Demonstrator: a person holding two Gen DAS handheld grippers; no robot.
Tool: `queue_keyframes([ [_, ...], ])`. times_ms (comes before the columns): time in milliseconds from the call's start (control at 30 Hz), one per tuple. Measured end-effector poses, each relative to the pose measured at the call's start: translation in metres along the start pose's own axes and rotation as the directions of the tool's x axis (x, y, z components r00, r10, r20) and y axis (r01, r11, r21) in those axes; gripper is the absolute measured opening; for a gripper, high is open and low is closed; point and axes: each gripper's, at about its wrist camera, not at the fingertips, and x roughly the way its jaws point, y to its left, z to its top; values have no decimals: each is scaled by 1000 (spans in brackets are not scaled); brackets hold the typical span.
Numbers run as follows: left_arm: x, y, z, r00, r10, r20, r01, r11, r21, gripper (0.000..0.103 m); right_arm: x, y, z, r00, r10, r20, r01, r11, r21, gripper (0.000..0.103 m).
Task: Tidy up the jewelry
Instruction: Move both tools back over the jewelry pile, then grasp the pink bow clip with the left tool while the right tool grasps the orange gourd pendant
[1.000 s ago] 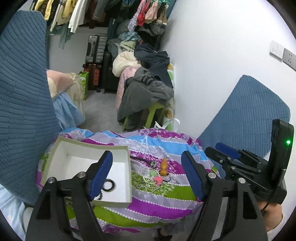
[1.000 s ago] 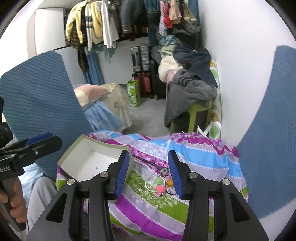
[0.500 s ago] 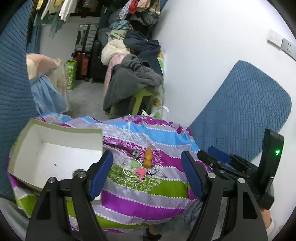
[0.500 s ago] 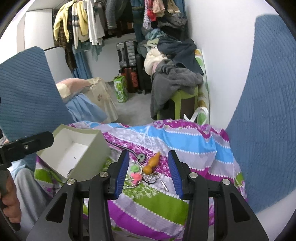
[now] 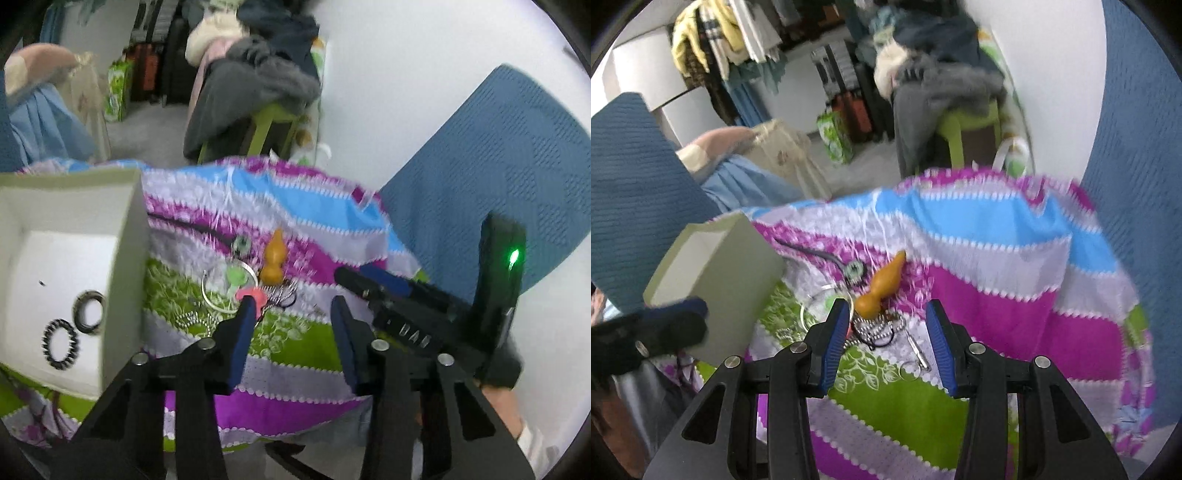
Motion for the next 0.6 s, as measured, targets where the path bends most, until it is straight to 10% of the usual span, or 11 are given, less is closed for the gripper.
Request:
queue_keyframes([
  [600,86,25,-8,993,85,-86,-84,996,8,37,94,3,22,983,61,-173,-74,995,-71,38],
])
